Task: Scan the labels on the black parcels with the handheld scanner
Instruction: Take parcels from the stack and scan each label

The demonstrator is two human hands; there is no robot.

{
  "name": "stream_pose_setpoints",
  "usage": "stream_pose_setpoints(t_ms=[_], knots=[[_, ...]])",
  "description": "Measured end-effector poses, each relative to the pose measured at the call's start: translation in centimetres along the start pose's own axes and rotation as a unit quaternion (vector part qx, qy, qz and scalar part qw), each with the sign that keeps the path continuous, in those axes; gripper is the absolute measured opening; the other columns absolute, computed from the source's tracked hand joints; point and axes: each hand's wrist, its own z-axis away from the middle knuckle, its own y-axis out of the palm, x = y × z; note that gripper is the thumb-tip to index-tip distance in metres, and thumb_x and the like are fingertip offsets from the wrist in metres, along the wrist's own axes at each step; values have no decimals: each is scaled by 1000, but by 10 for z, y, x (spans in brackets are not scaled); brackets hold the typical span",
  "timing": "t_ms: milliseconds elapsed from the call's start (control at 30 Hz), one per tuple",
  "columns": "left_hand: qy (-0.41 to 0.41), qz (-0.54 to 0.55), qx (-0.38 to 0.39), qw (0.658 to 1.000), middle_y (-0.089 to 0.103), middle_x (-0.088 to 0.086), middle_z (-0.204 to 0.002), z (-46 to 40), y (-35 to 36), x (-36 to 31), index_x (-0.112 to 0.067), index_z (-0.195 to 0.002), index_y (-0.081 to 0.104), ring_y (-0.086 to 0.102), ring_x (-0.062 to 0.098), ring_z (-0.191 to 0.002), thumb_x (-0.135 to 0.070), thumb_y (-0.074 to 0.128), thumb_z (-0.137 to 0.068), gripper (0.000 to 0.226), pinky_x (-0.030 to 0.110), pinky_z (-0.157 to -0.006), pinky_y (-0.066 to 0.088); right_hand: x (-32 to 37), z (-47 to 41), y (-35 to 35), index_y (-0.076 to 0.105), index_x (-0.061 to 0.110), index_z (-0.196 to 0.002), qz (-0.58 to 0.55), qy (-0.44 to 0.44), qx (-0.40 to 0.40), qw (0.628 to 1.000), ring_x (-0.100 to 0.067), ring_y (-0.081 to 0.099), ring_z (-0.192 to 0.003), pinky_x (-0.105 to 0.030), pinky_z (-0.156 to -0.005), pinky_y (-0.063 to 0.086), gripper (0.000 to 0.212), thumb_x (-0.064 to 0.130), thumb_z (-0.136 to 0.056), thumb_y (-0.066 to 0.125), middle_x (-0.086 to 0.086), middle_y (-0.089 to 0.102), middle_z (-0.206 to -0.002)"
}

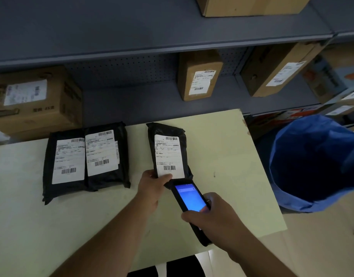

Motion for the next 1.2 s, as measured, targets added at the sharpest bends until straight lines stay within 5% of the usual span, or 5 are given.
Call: stream_pose_setpoints(t_ms=[100,300,433,967,1200], knots=[[7,-45,9,999,79,-1,-100,-2,15,-3,-26,-90,71,75,22,-94,-8,80,-84,21,40,-92,60,-7,-3,-6,60,28,-112,-5,5,-1,1000,-8,65,-66,-22,-61,52,49,43,-72,83,1,70,-96],[17,-114,25,993,79,0,-108,-10,45,-15,-17,-116,75,74,20,-96,-21,76,-86,31,34,-84,60,-17,-10,-24,58,28,-122,-11,12,-7,1000,-13,68,-79,-29,-74,57,66,49,-64,80,0,70,-103],[21,-115,8,993,68,-7,-104,-17,68,-26,-25,-114,58,66,20,-96,-19,78,-87,34,33,-83,52,-23,-16,-37,56,28,-128,-14,21,-20,999,-16,71,-87,-34,-83,61,71,48,-65,80,2,67,-103],[23,-170,23,985,62,-11,-98,-32,125,-36,-23,-113,56,55,1,-76,-20,74,-90,29,22,-57,42,-39,-30,-62,53,22,-139,-9,37,-60,997,-8,65,-83,-23,-69,50,74,41,-74,82,4,65,-101],[38,-205,10,978,70,-1,-116,-28,112,-38,-18,-125,60,63,19,-92,-23,78,-87,42,30,-77,48,-36,-27,-60,54,25,-129,8,37,-54,998,-9,66,-83,-25,-72,54,63,41,-74,81,4,66,-100]])
